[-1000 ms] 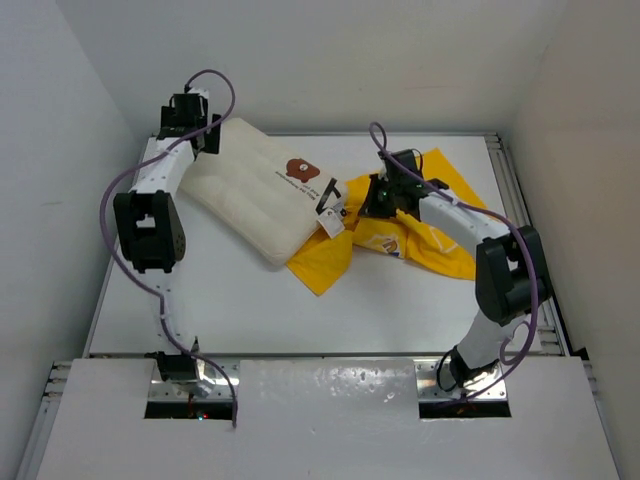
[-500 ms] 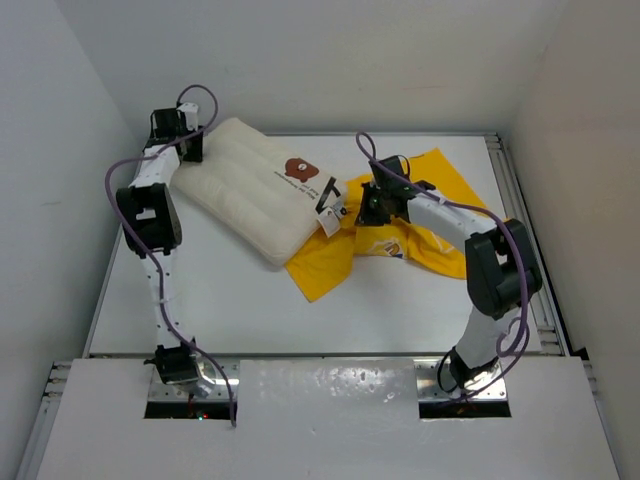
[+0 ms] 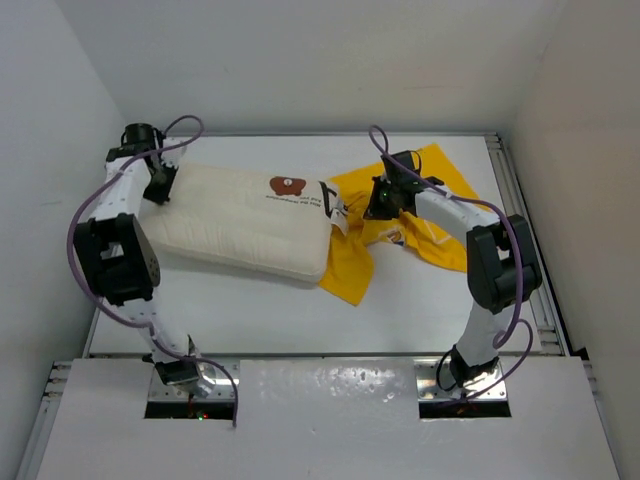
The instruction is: Put the pillow into the pillowcase
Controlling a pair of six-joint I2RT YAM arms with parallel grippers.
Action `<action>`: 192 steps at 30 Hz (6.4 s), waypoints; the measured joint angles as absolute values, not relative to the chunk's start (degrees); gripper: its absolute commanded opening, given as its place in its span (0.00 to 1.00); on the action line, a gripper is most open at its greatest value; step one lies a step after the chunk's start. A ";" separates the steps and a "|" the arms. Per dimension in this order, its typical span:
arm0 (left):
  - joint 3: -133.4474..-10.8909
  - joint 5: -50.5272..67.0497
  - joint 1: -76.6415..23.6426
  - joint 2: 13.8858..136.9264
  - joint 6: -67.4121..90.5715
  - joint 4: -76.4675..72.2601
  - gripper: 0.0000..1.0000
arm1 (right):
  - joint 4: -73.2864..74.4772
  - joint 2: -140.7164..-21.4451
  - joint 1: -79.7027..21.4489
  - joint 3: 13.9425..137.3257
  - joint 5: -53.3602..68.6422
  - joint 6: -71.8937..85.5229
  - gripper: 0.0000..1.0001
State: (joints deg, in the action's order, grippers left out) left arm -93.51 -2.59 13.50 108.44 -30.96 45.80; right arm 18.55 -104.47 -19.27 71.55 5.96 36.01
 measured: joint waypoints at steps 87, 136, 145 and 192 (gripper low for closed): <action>-122.93 27.55 -8.67 132.38 -56.84 64.69 1.00 | 0.45 -112.09 -19.97 76.47 13.41 30.17 0.00; -106.85 37.45 -9.34 123.33 -65.58 76.18 0.00 | 8.32 -116.07 -21.50 86.61 8.54 30.37 0.00; -111.37 41.71 -11.22 108.73 -66.06 76.18 0.00 | 8.27 -116.77 -20.38 91.66 1.15 36.49 0.00; -94.91 9.52 8.01 106.61 -23.53 42.11 0.00 | 17.21 -98.63 -12.80 66.83 10.90 25.74 0.61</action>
